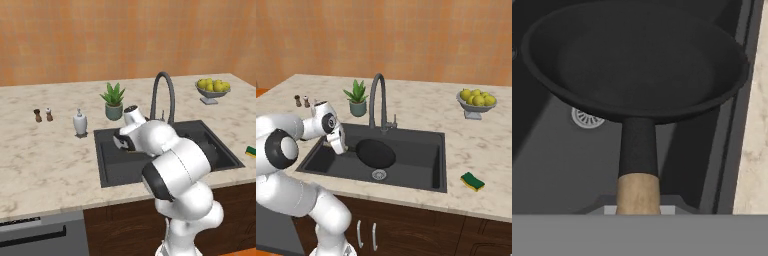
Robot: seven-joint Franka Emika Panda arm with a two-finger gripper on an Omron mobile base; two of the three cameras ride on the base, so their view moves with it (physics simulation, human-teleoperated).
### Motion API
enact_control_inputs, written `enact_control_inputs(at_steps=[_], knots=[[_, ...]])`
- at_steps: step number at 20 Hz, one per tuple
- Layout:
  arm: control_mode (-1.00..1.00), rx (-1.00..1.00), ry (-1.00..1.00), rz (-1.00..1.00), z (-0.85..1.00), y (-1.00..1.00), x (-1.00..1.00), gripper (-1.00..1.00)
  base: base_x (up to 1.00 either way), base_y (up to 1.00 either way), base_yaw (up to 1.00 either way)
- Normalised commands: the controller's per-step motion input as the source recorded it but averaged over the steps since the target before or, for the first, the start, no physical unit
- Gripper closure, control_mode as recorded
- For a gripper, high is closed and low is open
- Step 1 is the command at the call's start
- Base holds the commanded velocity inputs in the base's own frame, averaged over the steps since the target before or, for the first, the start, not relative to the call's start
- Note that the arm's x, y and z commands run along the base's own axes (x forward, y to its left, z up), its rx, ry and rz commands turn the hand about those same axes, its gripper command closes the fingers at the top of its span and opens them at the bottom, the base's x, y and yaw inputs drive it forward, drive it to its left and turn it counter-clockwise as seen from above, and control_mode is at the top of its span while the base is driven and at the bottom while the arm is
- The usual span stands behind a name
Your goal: Pick the pan and sponge and place them into the sink. Then turn on the water.
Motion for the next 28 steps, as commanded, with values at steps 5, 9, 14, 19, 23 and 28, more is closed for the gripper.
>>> enact_control_inputs(at_steps=[5, 9, 14, 19, 23, 28], knots=[[-1.00, 0.00, 0.00, 0.00, -0.30, -0.29, 0.62, 1.00, 0.00, 0.00, 0.00], [-1.00, 0.00, 0.00, -0.11, -0.47, -0.05, 0.22, 1.00, 0.00, 0.00, 0.00], [-1.00, 0.00, 0.00, -0.16, -0.50, 0.00, 0.15, 1.00, 0.00, 0.00, 0.00], [-1.00, 0.00, 0.06, -0.16, -0.65, 0.00, 0.17, 1.00, 0.00, 0.00, 0.00], [-1.00, 0.00, 0.06, -0.13, -0.71, -0.04, 0.24, 1.00, 0.00, 0.00, 0.00], [-1.00, -0.03, 0.03, -0.08, -0.71, 0.00, 0.38, 1.00, 0.00, 0.00, 0.00]])
